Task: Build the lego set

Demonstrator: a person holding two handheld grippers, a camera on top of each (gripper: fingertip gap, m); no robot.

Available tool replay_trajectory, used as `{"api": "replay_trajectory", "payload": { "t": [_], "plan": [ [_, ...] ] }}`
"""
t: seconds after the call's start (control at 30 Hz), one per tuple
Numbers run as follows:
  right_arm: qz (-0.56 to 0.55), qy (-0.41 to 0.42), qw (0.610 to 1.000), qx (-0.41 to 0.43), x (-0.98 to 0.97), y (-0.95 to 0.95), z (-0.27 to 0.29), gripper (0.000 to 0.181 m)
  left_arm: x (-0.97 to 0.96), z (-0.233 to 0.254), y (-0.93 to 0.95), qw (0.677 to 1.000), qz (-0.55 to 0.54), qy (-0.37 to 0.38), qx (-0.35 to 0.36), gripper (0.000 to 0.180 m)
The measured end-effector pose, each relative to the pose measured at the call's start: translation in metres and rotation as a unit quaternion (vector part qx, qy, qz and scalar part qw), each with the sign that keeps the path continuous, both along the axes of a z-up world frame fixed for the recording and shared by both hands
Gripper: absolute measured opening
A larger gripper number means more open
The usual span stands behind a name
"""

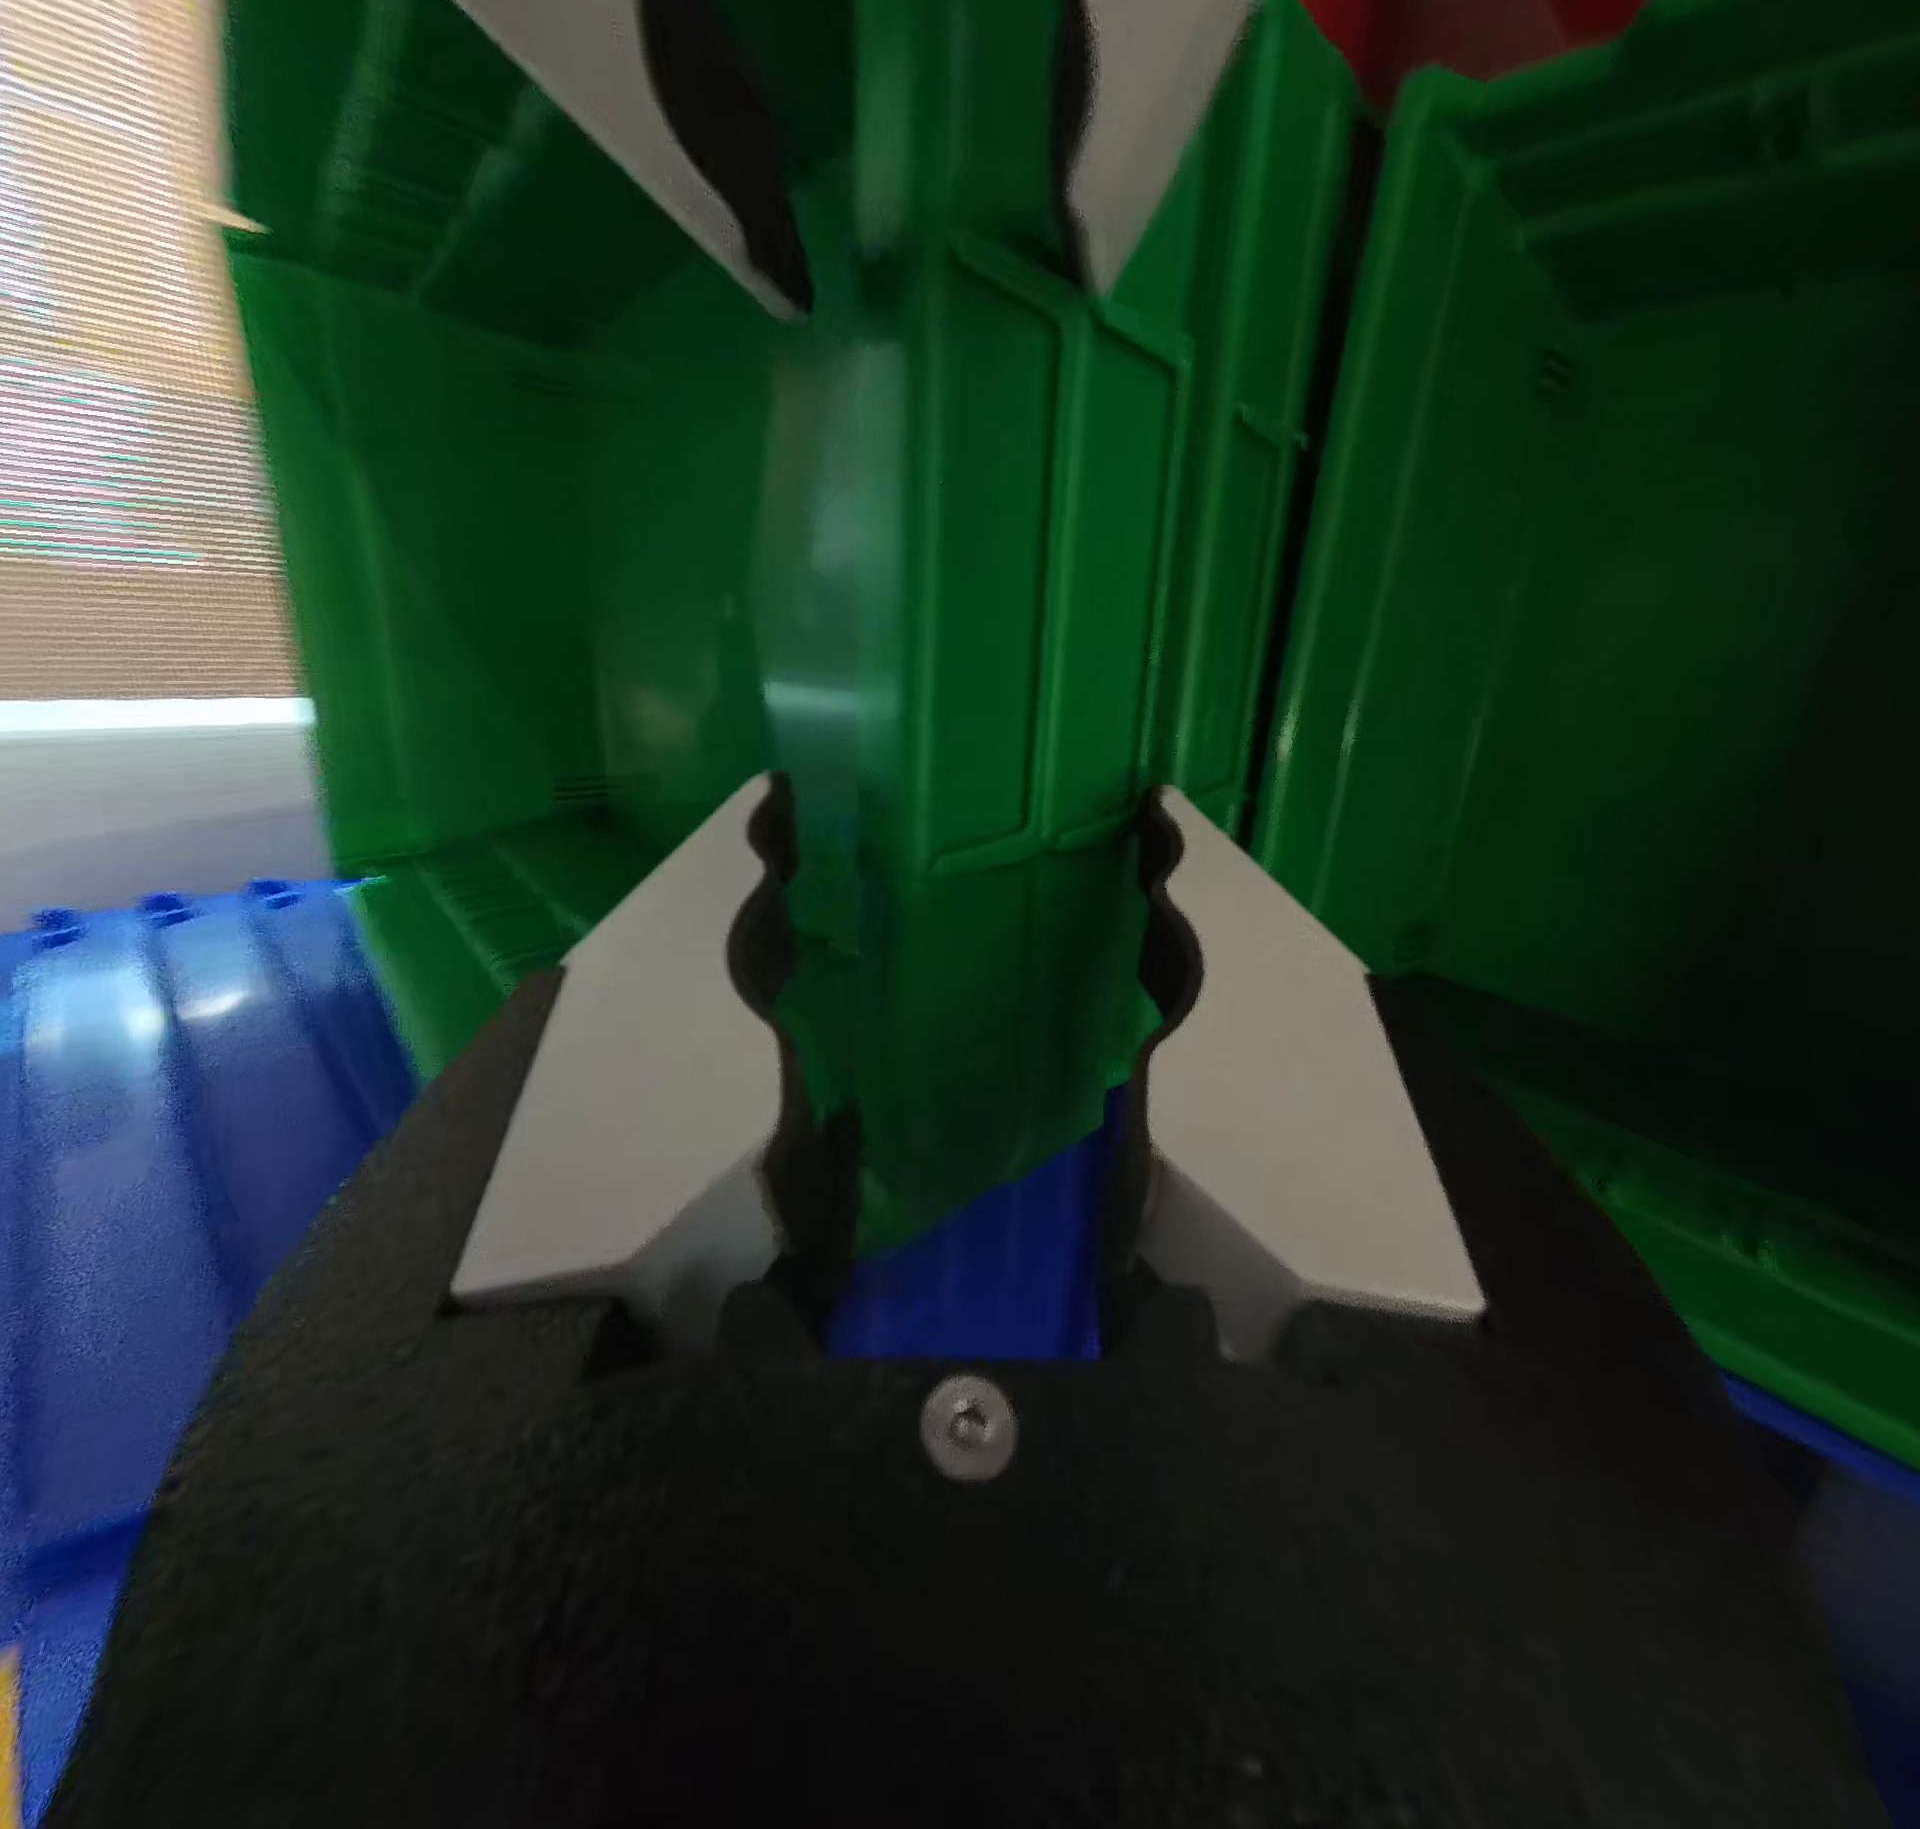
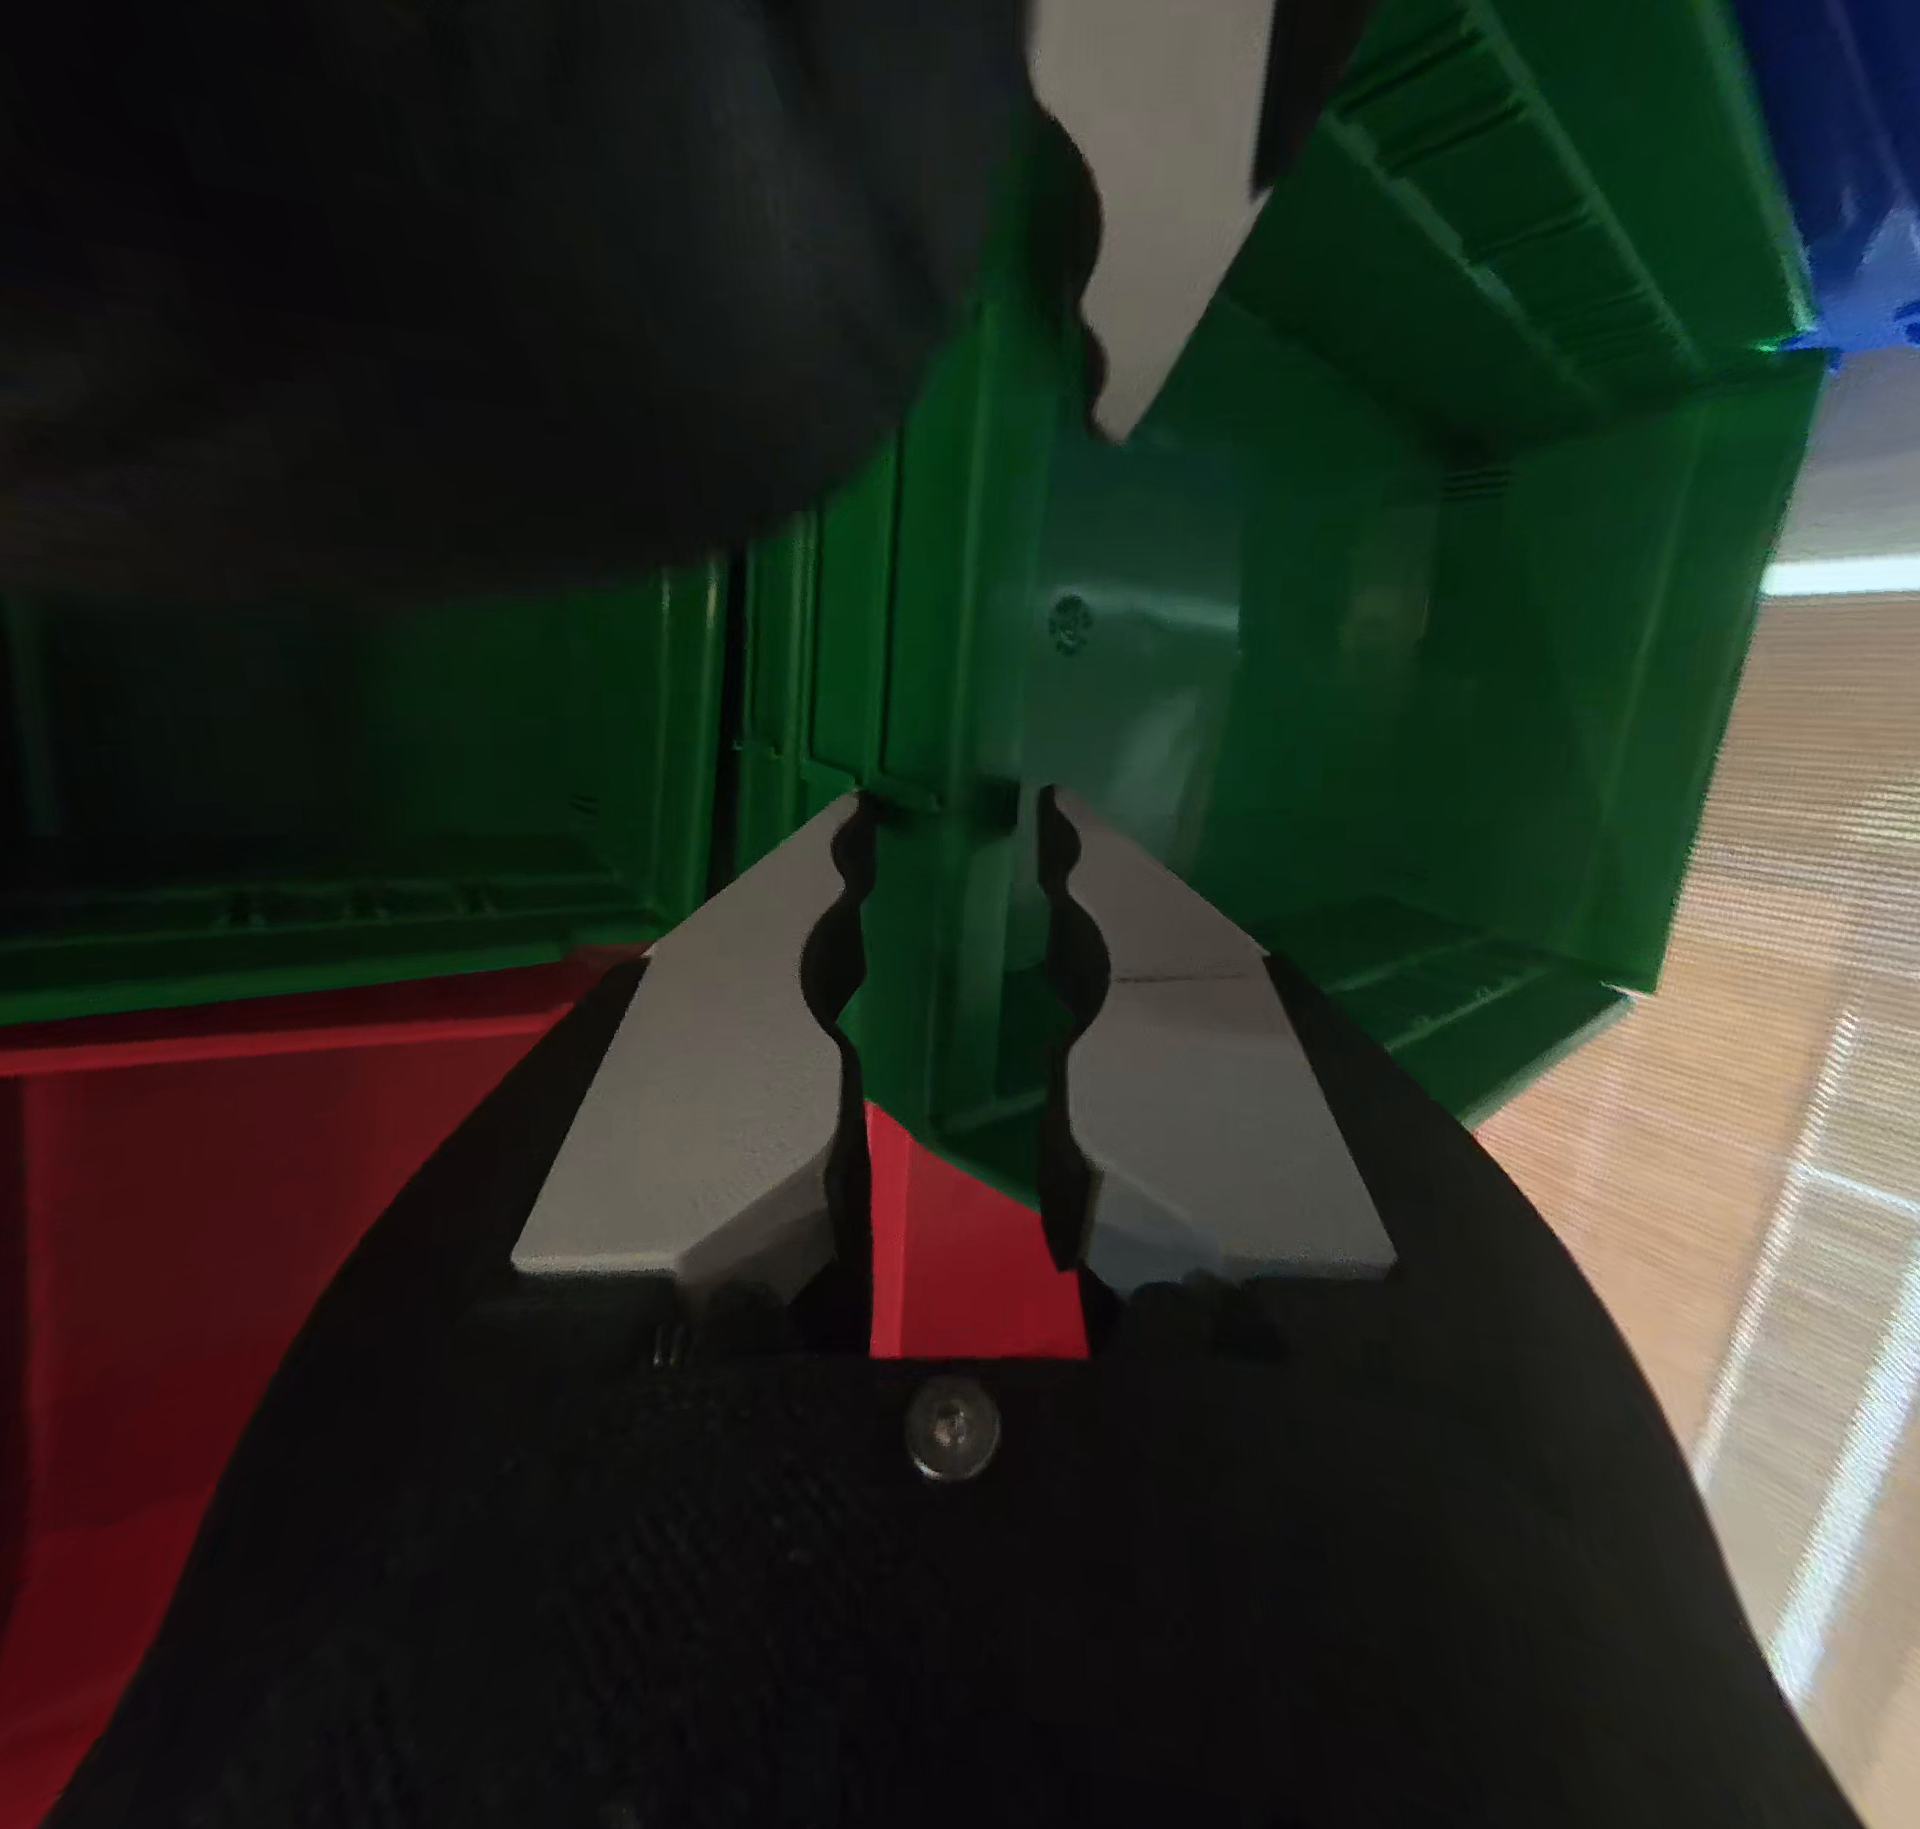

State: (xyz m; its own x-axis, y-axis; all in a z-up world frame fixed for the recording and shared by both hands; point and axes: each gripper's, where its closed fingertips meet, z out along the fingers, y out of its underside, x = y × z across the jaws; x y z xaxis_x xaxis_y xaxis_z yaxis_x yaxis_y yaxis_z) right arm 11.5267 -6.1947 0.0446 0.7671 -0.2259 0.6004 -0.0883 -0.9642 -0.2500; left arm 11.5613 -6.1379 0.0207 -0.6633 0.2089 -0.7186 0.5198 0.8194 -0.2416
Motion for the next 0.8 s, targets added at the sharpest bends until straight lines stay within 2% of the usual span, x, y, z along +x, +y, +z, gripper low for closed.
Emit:
{"api": "replay_trajectory", "payload": {
  "t": [0.03,0.07,0.13,0.23,0.3,0.37,0.5,0.57,0.63,0.7,0.77,0.8],
  "plan": [
    [-0.002,-0.031,0.999,0.005,0.000,0.002,0.007,0.035,-0.004,0.013,0.000,0.999,-0.004,-0.022,-0.034,0.075],
    [0.006,-0.073,0.997,0.029,-0.004,0.007,0.019,0.041,-0.011,0.030,0.002,0.996,-0.005,-0.045,-0.083,0.085],
    [0.031,-0.158,0.981,0.107,-0.031,0.024,0.050,0.051,-0.034,0.066,0.020,0.981,-0.005,-0.075,-0.177,0.090],
    [0.069,-0.282,0.937,0.196,-0.113,0.038,0.084,0.057,-0.092,0.095,0.072,0.955,-0.011,-0.050,-0.293,0.096],
    [0.072,-0.360,0.898,0.241,-0.188,0.037,0.093,0.057,-0.139,0.096,0.115,0.938,-0.030,-0.030,-0.343,0.095],
    [0.040,-0.437,0.852,0.285,-0.263,0.025,0.092,0.053,-0.180,0.086,0.157,0.922,-0.041,-0.044,-0.383,0.090],
    [-0.076,-0.535,0.751,0.380,-0.389,-0.002,0.044,0.051,-0.247,0.041,0.226,0.871,-0.047,-0.053,-0.486,0.084],
    [-0.150,-0.574,0.713,0.375,-0.438,-0.009,0.001,0.052,-0.265,0.012,0.254,0.840,-0.025,-0.042,-0.540,0.080],
    [-0.239,-0.616,0.668,0.342,-0.486,-0.014,-0.042,0.049,-0.280,-0.016,0.266,0.796,-0.014,0.020,-0.604,0.075],
    [-0.324,-0.666,0.595,0.313,-0.538,-0.015,-0.072,0.047,-0.301,-0.044,0.259,0.764,-0.027,0.092,-0.638,0.076],
    [-0.353,-0.710,0.536,0.289,-0.583,0.002,-0.085,0.040,-0.324,-0.070,0.237,0.762,-0.052,0.128,-0.633,0.079],
    [-0.362,-0.718,0.528,0.274,-0.601,0.014,-0.089,0.040,-0.339,-0.079,0.224,0.763,-0.072,0.136,-0.628,0.079]
  ]
}}
